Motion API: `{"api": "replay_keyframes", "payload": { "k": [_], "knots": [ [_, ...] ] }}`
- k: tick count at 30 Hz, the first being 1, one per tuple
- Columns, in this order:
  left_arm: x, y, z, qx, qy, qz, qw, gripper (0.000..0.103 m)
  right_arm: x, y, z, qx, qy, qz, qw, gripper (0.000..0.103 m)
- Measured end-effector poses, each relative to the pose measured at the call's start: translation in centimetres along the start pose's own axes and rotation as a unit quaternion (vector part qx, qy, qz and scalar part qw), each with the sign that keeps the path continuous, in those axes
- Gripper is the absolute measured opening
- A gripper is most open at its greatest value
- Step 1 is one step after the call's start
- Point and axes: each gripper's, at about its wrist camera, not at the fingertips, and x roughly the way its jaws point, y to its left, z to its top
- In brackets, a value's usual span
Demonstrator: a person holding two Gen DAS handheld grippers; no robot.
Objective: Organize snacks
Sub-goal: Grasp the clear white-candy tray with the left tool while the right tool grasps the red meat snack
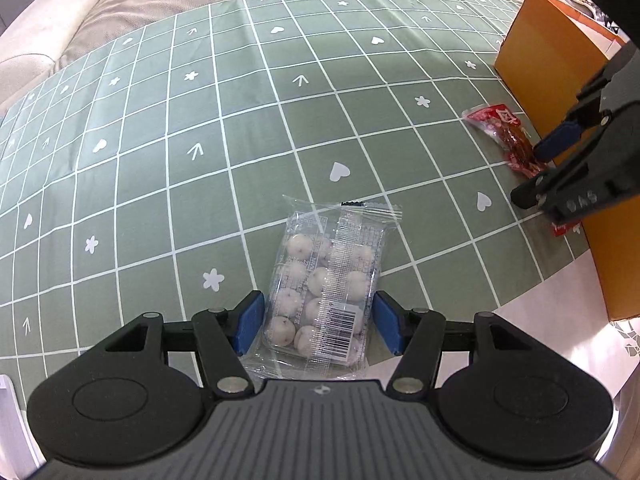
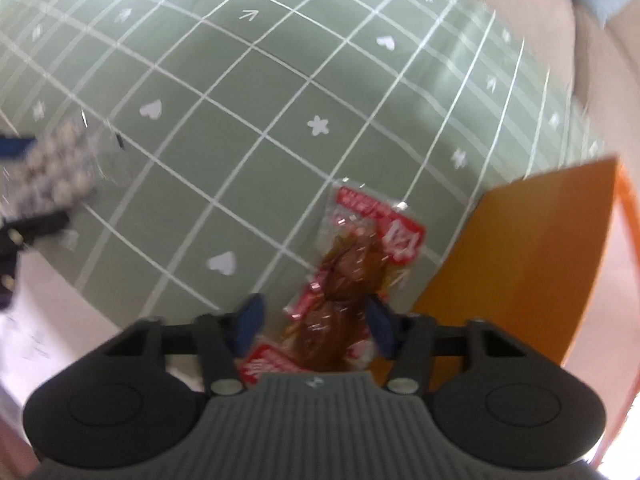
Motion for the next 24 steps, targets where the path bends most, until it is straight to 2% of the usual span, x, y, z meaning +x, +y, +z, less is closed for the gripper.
{"api": "replay_keyframes", "payload": {
  "k": [4,7,15,21,22,23,24],
  "knots": [
    [0.0,-0.3,-0.2,-0.004,0.000,0.001,1.0000,0.068,-0.1,0.0,-0.3,0.012,-0.007,0.000,1.000,0.039],
    [-0.2,-0.1,-0.5,-0.008,-0.001,0.002,1.0000,0.068,-0.4,0.8,-0.5,0.008,-0.021,0.016,1.000,0.033],
    [-0.7,1.6,-1.3,-0.028,0.008,0.009,0.9995,0.068,-2.4,6.7,-0.1,-0.039,-0.071,0.076,0.994,0.033],
    [-1.0,3.0,-2.1,-0.044,0.005,0.013,0.9989,0.068,-2.7,9.0,-0.3,-0.052,-0.105,0.077,0.990,0.035],
    [-1.1,3.2,-2.2,-0.045,0.004,0.013,0.9989,0.068,-2.9,8.9,-0.4,-0.039,-0.109,0.078,0.990,0.038],
    [-1.1,3.3,-2.2,-0.046,0.004,0.013,0.9988,0.069,-3.1,8.7,-0.5,-0.024,-0.111,0.078,0.991,0.052],
    [-1.1,3.3,-2.2,-0.046,0.004,0.013,0.9989,0.069,-3.3,8.4,-0.7,-0.008,-0.113,0.075,0.991,0.069]
  ]
}}
